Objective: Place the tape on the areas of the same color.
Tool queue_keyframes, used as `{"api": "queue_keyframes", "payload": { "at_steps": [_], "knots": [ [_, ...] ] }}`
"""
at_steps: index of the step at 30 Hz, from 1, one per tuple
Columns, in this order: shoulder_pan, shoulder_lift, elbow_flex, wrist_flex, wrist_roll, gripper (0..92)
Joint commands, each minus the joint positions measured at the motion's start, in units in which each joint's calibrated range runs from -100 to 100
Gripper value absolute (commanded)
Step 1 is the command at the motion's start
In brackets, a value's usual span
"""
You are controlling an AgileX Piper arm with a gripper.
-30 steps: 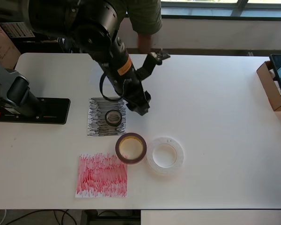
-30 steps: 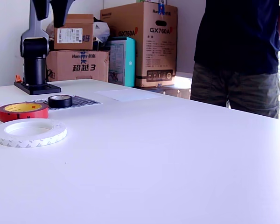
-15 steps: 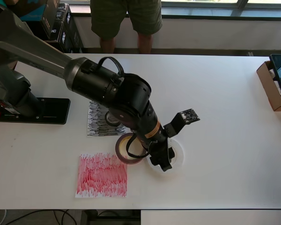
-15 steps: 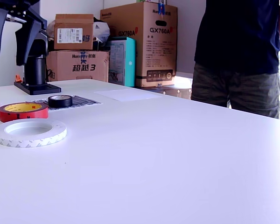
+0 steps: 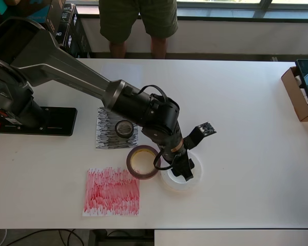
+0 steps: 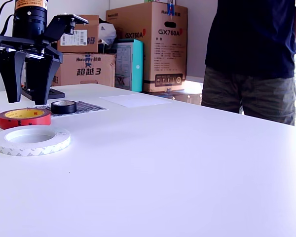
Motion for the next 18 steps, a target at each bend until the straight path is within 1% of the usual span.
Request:
{"api": "queue_keyframes", "payload": {
  "at_steps": [1, 4, 13, 18],
  "knots": [
    [0.0, -0.4, -0.3, 0.4, -3.5, 74.1],
    [0.3, -0.4, -0.3, 0.4, -3.2, 76.4],
    [1.1, -0.1, -0.2, 0.4, -3.5, 76.1],
    [2.2, 3.3, 0.2, 0.4, -3.5, 76.7]
  ]
}}
